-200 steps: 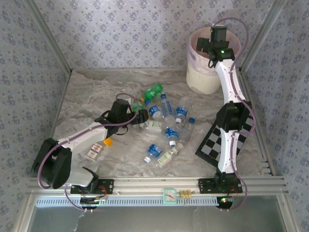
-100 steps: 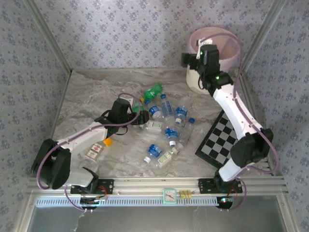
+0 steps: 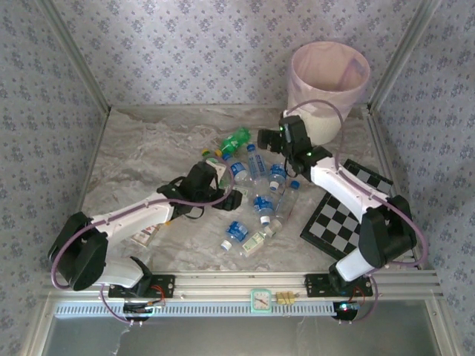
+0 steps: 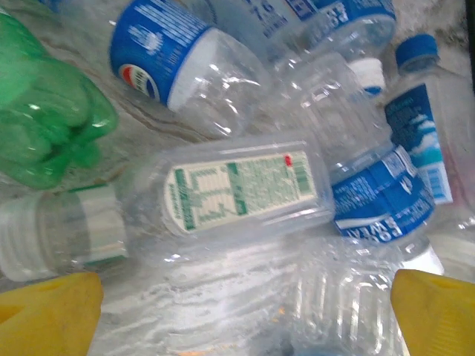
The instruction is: Put the plastic bottles in the bin
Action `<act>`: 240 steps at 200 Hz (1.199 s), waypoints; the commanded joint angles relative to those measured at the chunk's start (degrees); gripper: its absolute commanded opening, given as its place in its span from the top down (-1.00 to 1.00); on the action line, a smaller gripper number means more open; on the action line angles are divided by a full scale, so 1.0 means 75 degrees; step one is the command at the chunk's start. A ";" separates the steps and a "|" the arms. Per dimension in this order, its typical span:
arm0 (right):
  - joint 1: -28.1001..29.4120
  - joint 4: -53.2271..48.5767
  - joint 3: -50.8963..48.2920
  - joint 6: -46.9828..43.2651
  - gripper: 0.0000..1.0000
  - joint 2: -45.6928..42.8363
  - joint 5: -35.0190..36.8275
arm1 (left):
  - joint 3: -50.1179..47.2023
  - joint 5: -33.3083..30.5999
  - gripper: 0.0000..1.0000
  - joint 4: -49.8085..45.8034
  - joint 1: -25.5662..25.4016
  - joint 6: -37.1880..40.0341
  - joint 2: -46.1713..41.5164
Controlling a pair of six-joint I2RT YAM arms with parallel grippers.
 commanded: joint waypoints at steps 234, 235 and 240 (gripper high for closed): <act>0.0001 0.0043 -0.0592 0.0812 -1.00 -0.0380 -0.0124 | 0.0054 -0.0072 -0.50 -0.1250 -0.1294 -0.0181 0.1601; -0.0002 0.0043 -0.0591 0.0812 -1.00 -0.0377 -0.0136 | 0.0049 -0.0082 -0.50 -0.1249 -0.1299 -0.0188 0.1589; -0.0011 0.0045 -0.0590 0.0818 -1.00 -0.0383 -0.0136 | 0.0022 -0.0118 -0.46 -0.1238 -0.1299 -0.0199 0.1559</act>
